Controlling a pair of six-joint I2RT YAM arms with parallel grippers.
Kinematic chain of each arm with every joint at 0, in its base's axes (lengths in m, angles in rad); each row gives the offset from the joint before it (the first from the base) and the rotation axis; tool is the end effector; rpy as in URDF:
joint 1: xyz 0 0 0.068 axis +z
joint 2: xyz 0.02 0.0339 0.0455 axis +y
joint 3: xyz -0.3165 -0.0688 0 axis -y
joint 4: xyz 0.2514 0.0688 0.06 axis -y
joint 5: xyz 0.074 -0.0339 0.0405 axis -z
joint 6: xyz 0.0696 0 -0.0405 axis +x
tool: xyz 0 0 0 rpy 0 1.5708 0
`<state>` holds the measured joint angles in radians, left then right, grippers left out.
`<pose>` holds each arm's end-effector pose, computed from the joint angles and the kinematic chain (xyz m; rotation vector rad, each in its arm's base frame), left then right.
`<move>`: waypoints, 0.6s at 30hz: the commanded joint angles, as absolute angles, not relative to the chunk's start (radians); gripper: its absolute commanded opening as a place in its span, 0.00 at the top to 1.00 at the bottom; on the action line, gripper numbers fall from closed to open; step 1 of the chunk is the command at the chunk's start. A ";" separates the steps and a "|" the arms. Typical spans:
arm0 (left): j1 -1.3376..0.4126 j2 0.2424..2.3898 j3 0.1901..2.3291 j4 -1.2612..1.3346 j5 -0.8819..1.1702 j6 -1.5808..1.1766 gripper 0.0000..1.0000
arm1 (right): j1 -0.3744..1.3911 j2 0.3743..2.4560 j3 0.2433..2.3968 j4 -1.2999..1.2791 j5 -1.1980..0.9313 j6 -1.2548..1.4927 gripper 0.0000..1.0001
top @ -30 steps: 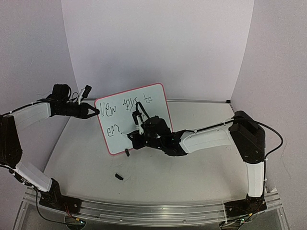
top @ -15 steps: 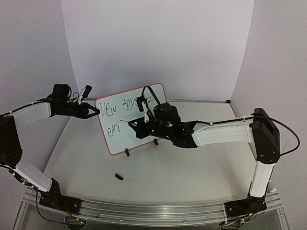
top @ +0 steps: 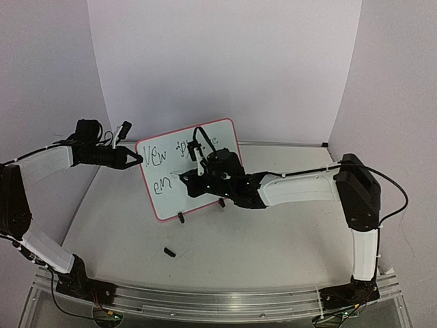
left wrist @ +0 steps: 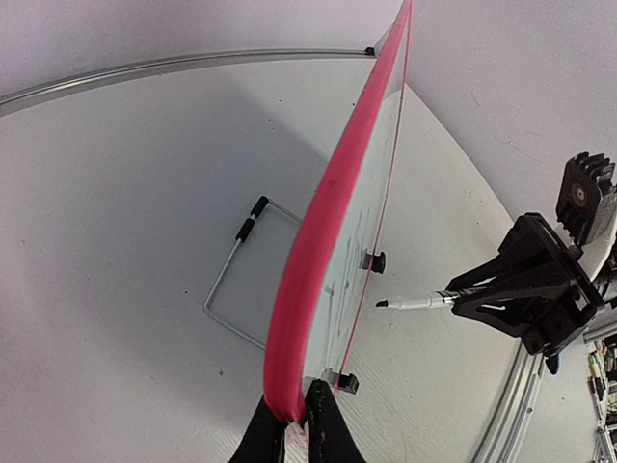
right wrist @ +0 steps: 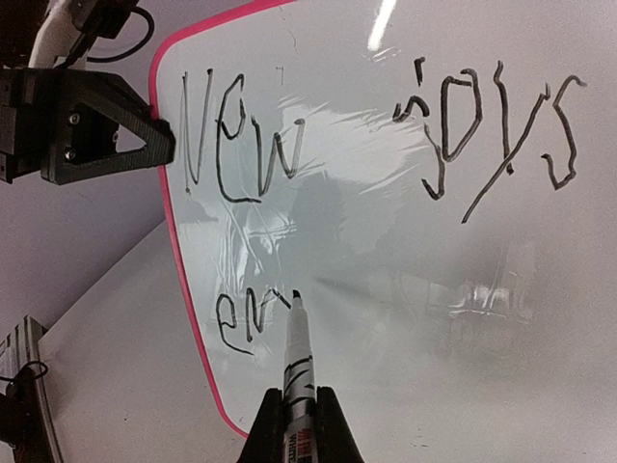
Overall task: Write a sentence on the whiteboard
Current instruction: Write on the whiteboard with the whiteboard marker without the cap.
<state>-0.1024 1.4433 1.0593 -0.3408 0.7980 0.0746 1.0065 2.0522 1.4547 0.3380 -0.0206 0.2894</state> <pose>0.3203 -0.0830 0.3076 0.5972 2.1079 -0.9209 0.2913 0.4629 0.2654 -0.6926 1.8045 0.9131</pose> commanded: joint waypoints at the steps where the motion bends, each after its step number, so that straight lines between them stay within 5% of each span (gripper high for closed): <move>1: -0.113 1.470 1.071 -0.399 0.706 0.095 1.00 | 0.996 2.092 1.525 0.338 0.028 0.276 1.00; 18: -0.115 1.470 1.072 -0.399 0.705 0.095 1.00 | 0.988 2.096 1.445 0.302 0.031 0.310 1.00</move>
